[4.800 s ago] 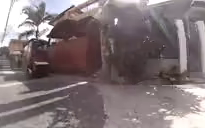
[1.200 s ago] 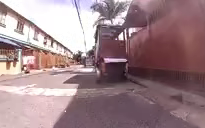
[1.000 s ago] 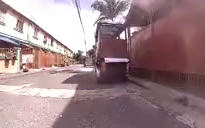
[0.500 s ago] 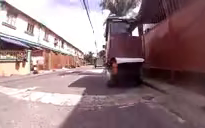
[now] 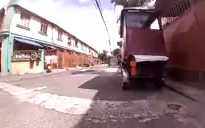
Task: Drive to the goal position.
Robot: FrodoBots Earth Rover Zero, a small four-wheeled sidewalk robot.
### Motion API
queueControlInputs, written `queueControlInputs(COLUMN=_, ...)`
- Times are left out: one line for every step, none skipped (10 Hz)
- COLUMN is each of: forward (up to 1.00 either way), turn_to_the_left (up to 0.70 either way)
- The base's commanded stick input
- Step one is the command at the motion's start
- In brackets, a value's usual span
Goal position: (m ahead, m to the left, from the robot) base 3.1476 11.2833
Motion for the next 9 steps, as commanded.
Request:
queueControlInputs(forward=0.70, turn_to_the_left=0.06)
queueControlInputs(forward=0.70, turn_to_the_left=0.00)
queueControlInputs(forward=0.70, turn_to_the_left=0.00)
queueControlInputs(forward=0.70, turn_to_the_left=0.00)
queueControlInputs(forward=0.70, turn_to_the_left=0.00)
queueControlInputs(forward=0.70, turn_to_the_left=0.00)
queueControlInputs(forward=0.70, turn_to_the_left=0.00)
queueControlInputs(forward=0.70, turn_to_the_left=0.00)
queueControlInputs(forward=0.70, turn_to_the_left=0.00)
